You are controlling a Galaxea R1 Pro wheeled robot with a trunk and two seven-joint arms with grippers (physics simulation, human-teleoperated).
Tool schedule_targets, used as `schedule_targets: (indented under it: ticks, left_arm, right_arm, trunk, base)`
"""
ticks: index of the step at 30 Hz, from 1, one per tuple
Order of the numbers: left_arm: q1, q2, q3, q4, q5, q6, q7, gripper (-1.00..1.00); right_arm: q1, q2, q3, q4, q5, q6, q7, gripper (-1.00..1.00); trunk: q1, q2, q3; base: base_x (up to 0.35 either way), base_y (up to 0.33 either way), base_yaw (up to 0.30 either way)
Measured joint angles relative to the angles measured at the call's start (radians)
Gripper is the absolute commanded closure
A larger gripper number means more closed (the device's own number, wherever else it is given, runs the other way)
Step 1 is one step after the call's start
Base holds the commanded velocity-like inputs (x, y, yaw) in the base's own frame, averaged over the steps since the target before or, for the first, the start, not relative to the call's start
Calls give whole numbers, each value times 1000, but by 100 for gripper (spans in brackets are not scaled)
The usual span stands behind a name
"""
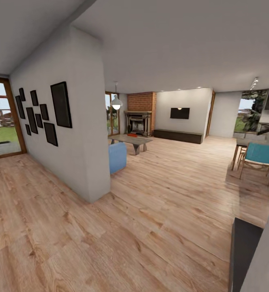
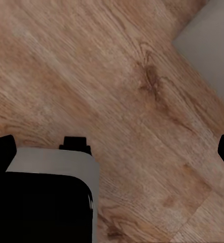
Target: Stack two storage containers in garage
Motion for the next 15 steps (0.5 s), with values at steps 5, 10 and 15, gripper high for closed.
schedule_targets:
  ticks: [5,10,15]
  left_arm:
    - [0,0,0,0,0,0,0,-100]
    - [0,0,0,0,0,0,0,-100]
    - [0,0,0,0,0,0,0,-100]
  right_arm:
    - [0,1,130,0,-2,-2,3,-100]
    - [0,2,172,0,-3,-3,3,-100]
    - [0,3,175,0,-4,-3,3,-100]
  trunk:
    - [0,0,0]
    - [0,0,0]
    - [0,0,0]
  base:
    - [323,0,0]
    - [323,0,0]
    - [323,0,-79]
